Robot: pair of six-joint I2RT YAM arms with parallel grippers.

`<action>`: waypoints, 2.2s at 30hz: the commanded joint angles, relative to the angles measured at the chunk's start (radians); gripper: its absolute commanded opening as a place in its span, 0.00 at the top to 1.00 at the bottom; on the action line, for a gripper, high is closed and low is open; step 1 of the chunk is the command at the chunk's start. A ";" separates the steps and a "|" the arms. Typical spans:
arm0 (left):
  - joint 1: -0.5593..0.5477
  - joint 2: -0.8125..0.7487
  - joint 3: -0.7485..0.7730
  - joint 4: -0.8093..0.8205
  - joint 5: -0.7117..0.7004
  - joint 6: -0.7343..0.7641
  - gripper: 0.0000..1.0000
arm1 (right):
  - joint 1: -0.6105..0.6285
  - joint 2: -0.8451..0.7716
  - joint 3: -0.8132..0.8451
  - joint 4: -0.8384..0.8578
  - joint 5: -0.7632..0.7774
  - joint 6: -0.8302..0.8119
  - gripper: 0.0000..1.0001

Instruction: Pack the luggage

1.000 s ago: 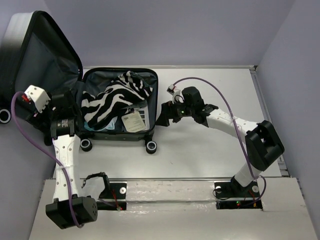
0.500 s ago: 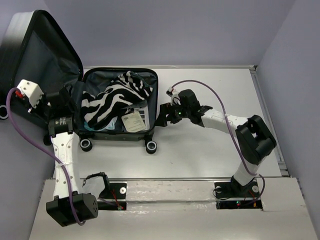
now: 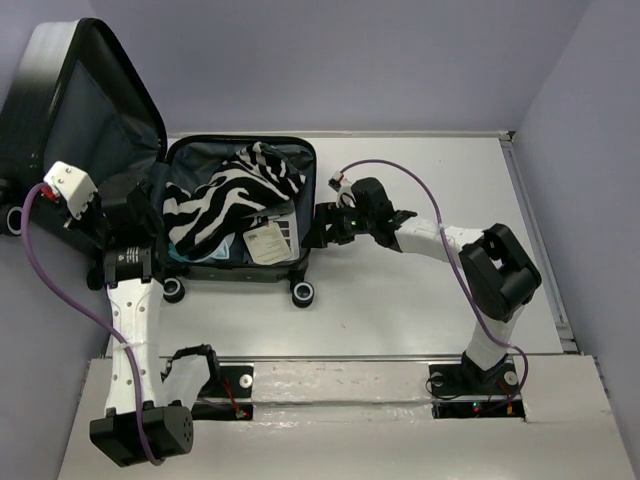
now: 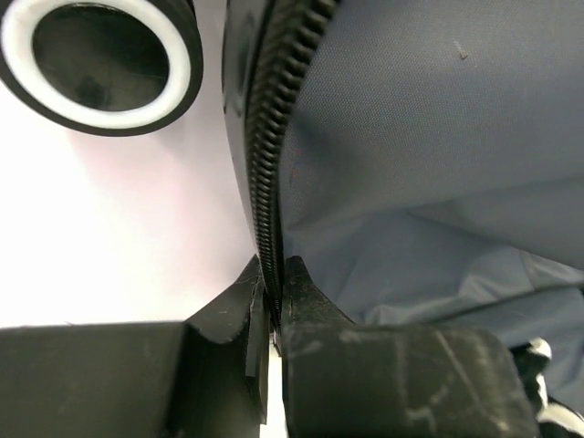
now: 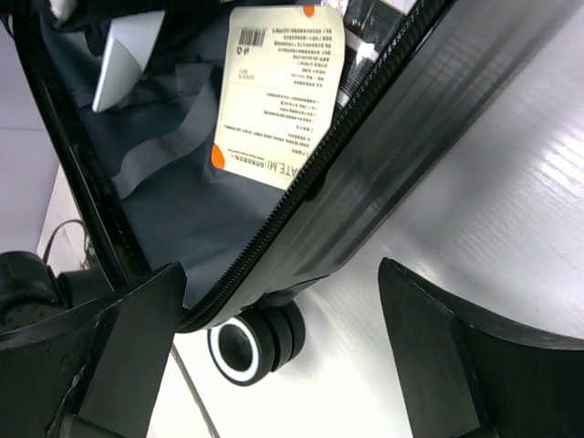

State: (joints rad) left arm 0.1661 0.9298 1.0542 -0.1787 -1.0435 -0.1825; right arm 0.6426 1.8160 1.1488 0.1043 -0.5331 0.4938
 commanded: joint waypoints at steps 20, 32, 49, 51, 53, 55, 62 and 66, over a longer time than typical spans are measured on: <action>-1.351 0.018 -0.015 0.291 -0.414 0.178 0.94 | 0.032 0.106 -0.004 0.187 0.045 0.158 0.93; -1.552 0.179 0.533 0.132 -0.051 0.080 0.07 | -0.139 -0.081 -0.202 0.146 0.094 0.080 0.93; -0.460 0.582 0.875 -0.182 0.820 -0.118 0.08 | -0.440 -0.429 0.017 -0.442 0.407 -0.202 0.07; -0.374 0.674 0.978 -0.229 0.876 -0.150 0.09 | -0.440 -0.521 0.048 -0.477 0.414 -0.205 0.06; -0.286 0.832 1.077 -0.272 0.959 -0.155 0.10 | -0.440 -0.581 0.054 -0.486 0.368 -0.198 0.16; -0.242 0.968 1.214 -0.324 1.020 -0.160 0.10 | -0.404 -0.642 0.040 -0.485 0.244 -0.186 0.56; -0.048 1.136 1.339 -0.314 1.201 -0.233 0.12 | -0.175 -0.675 -0.119 -0.529 0.292 -0.300 0.00; -0.020 1.147 1.323 -0.300 1.220 -0.250 0.12 | -0.112 -0.574 -0.133 -0.554 0.355 -0.366 0.00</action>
State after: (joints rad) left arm 0.1280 2.1281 2.3306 -0.5152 0.0799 -0.3973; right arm 0.4847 1.1568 1.0374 -0.3763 -0.2390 0.2226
